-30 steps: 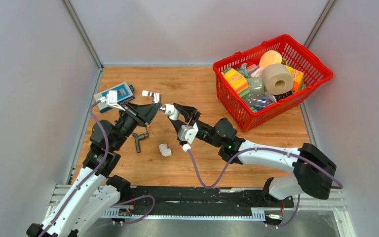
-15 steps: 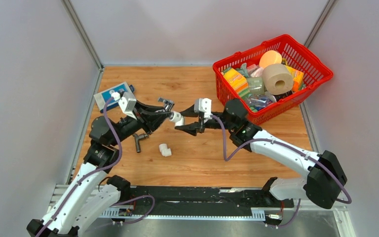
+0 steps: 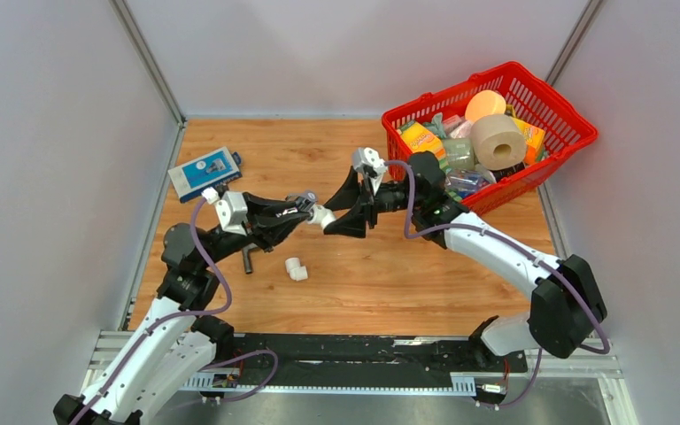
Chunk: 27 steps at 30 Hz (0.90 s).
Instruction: Install the water faucets
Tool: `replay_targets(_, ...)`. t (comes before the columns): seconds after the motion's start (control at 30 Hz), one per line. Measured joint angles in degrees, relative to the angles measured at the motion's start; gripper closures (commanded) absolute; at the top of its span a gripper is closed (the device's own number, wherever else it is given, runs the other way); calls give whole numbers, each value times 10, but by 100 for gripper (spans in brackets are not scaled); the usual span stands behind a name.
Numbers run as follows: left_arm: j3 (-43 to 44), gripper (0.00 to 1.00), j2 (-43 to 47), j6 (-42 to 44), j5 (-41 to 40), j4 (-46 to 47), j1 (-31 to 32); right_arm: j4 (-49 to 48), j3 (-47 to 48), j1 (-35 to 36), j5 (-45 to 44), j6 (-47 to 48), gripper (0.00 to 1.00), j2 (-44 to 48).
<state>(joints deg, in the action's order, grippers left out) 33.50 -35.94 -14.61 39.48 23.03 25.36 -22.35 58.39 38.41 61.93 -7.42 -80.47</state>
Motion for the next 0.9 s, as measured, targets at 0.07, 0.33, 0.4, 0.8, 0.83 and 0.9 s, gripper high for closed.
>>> replay_targets(0.07,-4,100,2,4,-9,1,0,4,0,-9,-20,-1,34,4)
replay_targets(0.33,-9,100,-27,-59,-133,-72,9,-64,-69,-37,-168,85,23,98)
replay_targets(0.4,-9,100,-45,-90,-165,-93,9,-104,-106,-28,-199,118,22,122)
replay_targets(0.8,2,100,-54,-280,-320,-165,9,-208,-236,165,-429,407,25,128)
replay_targets(0.83,2,100,-54,-292,-326,-167,9,-219,-240,175,-445,423,25,124)
replay_targets(0.9,2,100,-50,-314,-336,-171,9,-245,-246,196,-487,461,25,109)
